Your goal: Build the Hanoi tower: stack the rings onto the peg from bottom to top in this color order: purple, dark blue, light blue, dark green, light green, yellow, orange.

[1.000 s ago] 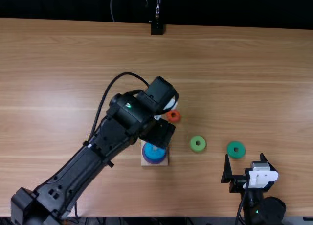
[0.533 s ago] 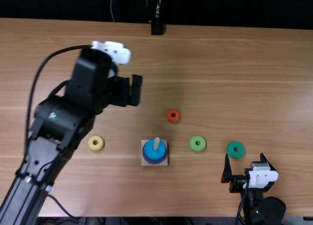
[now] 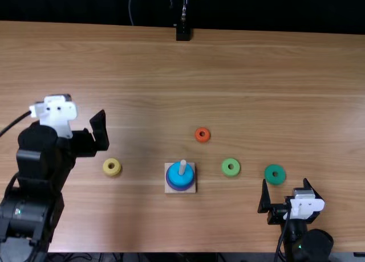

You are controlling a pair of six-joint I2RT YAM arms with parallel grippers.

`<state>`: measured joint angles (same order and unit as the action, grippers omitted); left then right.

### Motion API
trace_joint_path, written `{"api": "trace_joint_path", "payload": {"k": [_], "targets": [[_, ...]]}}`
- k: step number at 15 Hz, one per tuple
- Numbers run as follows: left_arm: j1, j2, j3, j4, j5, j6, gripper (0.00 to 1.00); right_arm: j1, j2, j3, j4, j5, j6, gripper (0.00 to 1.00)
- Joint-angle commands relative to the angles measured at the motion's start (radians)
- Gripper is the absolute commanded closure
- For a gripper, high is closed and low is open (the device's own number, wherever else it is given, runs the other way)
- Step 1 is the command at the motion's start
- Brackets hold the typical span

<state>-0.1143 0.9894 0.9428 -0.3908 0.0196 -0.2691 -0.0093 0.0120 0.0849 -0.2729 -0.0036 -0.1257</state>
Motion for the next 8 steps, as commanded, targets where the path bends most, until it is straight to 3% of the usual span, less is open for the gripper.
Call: {"api": "trace_joint_path", "payload": {"k": [1,3,8], "targets": [[0.034,-0.071,-0.082,0.002,0.001,-0.001,0.00,-0.006,-0.012,-0.068,-0.069,0.015,0.001,0.00],[0.082,-0.181,-0.216,0.015,0.001,0.000,0.00,-0.006,-0.012,-0.066,-0.069,0.015,0.001,0.00],[0.079,-0.460,-0.572,0.209,-0.001,0.002,0.00,-0.006,-0.012,-0.066,-0.069,0.015,0.001,0.00]]}}
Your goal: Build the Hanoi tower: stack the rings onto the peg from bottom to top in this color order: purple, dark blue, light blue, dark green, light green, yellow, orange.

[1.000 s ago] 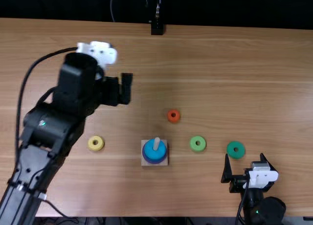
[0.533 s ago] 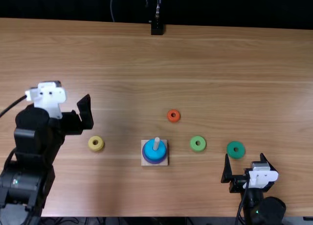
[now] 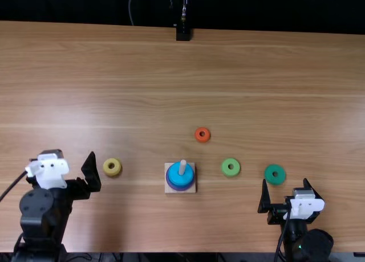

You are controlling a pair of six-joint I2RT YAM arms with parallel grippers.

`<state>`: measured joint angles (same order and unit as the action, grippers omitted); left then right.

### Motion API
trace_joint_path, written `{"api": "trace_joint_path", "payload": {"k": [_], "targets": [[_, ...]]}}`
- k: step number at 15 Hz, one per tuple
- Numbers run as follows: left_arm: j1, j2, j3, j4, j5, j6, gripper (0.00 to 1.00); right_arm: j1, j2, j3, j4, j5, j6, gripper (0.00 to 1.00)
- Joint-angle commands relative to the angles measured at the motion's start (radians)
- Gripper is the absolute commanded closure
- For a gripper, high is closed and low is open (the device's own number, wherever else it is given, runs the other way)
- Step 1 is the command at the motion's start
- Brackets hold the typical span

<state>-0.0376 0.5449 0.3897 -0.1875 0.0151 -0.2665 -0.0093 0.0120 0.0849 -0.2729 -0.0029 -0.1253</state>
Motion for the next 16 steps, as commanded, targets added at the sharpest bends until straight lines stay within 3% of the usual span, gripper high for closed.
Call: {"api": "trace_joint_path", "payload": {"k": [1,9,16], "targets": [[-0.002,-0.082,-0.077,0.024,0.003,0.000,0.00,-0.006,-0.012,-0.068,-0.069,0.014,0.000,0.00],[-0.038,-0.411,-0.353,0.018,0.022,0.000,0.00,-0.006,-0.012,-0.066,-0.069,0.014,0.000,0.00],[-0.031,-0.525,-0.390,-0.055,0.020,0.003,0.00,-0.006,-0.012,-0.068,-0.069,0.014,0.000,0.00]]}}
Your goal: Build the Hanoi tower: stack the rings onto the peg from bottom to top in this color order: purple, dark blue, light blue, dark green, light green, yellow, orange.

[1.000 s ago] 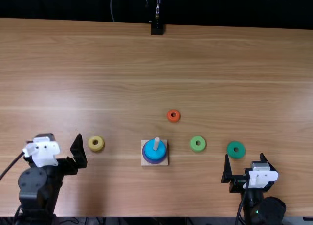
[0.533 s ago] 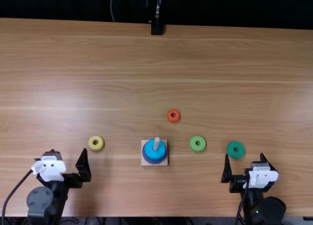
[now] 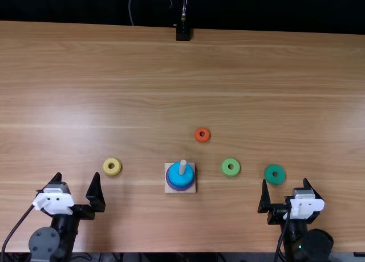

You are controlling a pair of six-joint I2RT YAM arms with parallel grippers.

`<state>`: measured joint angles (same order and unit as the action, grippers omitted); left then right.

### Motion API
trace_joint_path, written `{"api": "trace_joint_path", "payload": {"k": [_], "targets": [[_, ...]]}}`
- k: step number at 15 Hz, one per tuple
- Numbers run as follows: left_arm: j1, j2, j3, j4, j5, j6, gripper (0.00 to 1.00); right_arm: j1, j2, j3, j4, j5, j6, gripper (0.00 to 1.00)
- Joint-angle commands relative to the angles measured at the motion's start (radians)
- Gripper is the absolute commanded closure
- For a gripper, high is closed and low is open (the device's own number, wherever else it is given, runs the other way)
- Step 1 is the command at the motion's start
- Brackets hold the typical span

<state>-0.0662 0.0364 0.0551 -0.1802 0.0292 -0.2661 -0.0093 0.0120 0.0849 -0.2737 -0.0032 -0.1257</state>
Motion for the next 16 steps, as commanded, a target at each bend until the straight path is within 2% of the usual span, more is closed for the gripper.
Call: {"api": "trace_joint_path", "payload": {"k": [1,2,3,4,5,8,12,14,16], "targets": [[-0.004,-0.032,-0.055,-0.094,0.008,0.014,0.00,-0.006,-0.012,-0.066,-0.068,0.014,0.001,0.00],[-0.004,-0.036,-0.055,-0.114,0.011,0.091,0.00,-0.006,-0.012,-0.068,-0.068,0.014,0.001,0.00],[-0.001,-0.036,-0.055,-0.135,0.015,0.213,0.00,-0.006,-0.012,-0.068,-0.068,0.014,0.001,0.00],[0.000,-0.036,-0.055,-0.142,0.017,0.308,0.00,-0.006,-0.012,-0.066,-0.068,0.014,0.001,0.00],[0.003,-0.036,-0.055,-0.144,0.015,0.347,0.00,-0.006,-0.012,-0.066,-0.068,0.014,0.001,0.00],[0.003,-0.036,-0.055,-0.193,0.009,0.347,0.00,-0.006,-0.012,-0.066,-0.068,0.014,0.001,0.00],[0.003,-0.036,-0.055,-0.227,0.019,0.347,0.00,-0.006,-0.012,-0.066,-0.070,0.014,0.001,0.00],[0.003,-0.036,-0.055,-0.269,0.006,0.347,0.00,-0.006,-0.012,-0.066,-0.068,0.014,0.001,0.00],[0.003,-0.036,-0.055,-0.284,0.009,0.347,0.00,-0.006,-0.012,-0.066,-0.068,0.014,0.001,0.00]]}}
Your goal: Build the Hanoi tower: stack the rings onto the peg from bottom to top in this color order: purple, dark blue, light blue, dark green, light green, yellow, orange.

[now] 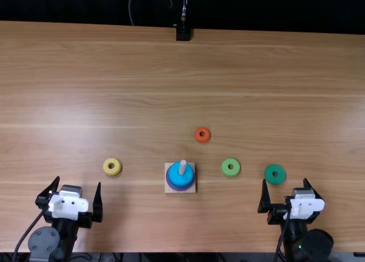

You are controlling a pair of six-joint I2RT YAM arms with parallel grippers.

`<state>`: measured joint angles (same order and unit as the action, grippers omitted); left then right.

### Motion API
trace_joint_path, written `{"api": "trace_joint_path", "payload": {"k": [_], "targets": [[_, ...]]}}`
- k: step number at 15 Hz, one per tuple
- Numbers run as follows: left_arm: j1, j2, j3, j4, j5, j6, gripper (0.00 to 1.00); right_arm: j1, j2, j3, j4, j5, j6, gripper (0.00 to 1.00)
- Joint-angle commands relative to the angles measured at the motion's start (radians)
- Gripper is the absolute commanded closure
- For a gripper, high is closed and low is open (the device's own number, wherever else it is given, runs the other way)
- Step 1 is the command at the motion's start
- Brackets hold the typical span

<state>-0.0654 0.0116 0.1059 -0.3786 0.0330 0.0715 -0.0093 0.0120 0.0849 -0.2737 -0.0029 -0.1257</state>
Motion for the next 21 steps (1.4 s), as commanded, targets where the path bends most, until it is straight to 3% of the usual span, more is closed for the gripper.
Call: {"api": "trace_joint_path", "payload": {"k": [1,18,21], "targets": [[0.003,-0.012,-0.106,-0.085,0.006,0.009,0.00,-0.006,-0.012,-0.068,-0.068,0.014,0.001,0.00],[0.003,-0.012,-0.106,-0.085,0.006,0.009,0.00,-0.006,-0.012,-0.070,-0.068,0.014,0.006,0.00],[0.003,-0.012,-0.106,-0.085,0.006,0.009,0.00,-0.011,-0.012,-0.031,0.011,0.018,0.008,0.00]]}}
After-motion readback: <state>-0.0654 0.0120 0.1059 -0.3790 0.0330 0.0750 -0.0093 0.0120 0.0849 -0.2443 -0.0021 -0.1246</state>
